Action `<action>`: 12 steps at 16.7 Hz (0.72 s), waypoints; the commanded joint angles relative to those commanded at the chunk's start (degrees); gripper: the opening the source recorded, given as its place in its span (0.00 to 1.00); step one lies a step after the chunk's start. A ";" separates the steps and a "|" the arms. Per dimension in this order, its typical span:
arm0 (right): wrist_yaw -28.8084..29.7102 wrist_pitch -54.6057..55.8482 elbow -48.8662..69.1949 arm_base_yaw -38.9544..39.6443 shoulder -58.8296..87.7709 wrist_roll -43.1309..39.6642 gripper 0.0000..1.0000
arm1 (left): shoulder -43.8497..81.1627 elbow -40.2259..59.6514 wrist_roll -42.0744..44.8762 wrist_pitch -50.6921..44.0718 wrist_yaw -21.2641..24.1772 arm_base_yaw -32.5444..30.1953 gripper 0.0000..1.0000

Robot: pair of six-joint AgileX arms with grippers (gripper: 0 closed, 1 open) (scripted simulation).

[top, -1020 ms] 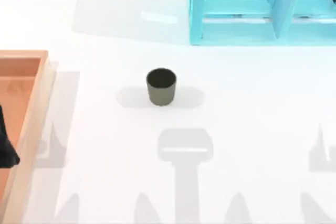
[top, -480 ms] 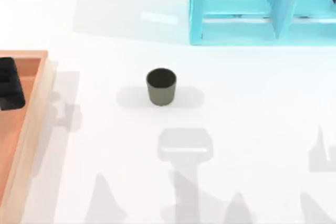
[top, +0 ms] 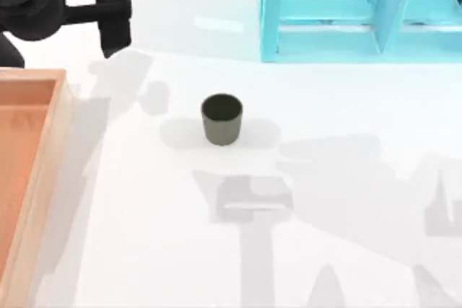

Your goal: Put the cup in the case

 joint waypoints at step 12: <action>0.00 0.00 0.00 0.00 0.00 0.00 1.00 | 51.59 67.09 -11.01 -31.03 2.45 -16.81 1.00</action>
